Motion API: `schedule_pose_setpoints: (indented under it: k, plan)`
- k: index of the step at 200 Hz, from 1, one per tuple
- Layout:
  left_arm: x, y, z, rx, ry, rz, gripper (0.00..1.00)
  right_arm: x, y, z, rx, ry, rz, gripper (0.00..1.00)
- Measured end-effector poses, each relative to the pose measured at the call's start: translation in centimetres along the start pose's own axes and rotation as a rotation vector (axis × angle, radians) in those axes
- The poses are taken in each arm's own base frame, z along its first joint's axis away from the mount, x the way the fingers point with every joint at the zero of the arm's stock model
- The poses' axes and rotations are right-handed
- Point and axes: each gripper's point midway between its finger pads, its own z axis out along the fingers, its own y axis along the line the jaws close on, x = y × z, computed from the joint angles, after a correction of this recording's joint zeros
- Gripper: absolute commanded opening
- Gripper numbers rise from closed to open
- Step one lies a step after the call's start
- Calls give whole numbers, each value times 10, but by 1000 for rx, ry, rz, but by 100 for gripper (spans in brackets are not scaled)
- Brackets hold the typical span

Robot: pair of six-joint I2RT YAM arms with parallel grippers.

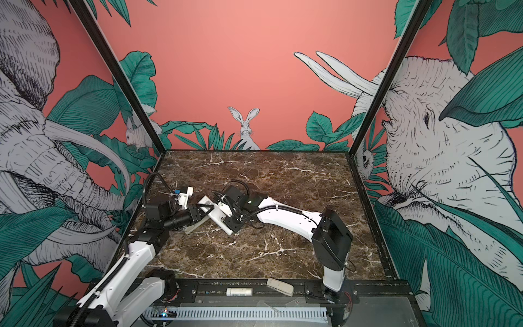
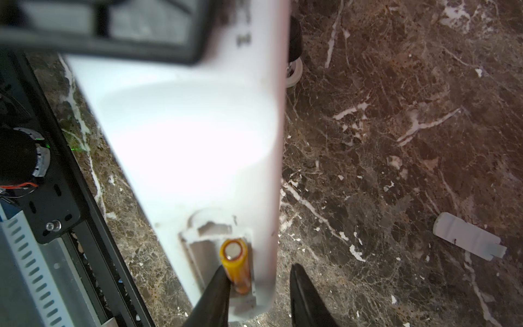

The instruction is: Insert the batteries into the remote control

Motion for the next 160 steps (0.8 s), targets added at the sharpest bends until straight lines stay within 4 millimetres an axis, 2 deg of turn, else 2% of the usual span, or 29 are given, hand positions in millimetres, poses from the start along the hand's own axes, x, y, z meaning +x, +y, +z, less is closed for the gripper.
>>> schedule_pose_setpoints:
  k: [29,50,76,93,112,131,160]
  plan:
    - [6,13,6,-69,67,-27,0,15,-3,2,-1,-23,59,44]
    - [19,24,13,-147,135,-40,0,44,-19,3,31,8,131,48]
    - [34,23,26,-216,227,-1,0,79,-41,9,70,47,223,51]
    - [40,26,36,-257,270,7,0,96,-47,13,80,71,257,51]
    - [46,39,42,-325,304,-5,0,111,-48,19,84,93,282,51]
    - [47,50,39,-398,313,-5,0,120,-52,22,90,110,312,51]
    - [39,52,35,-448,293,27,0,132,-58,25,105,125,361,50]
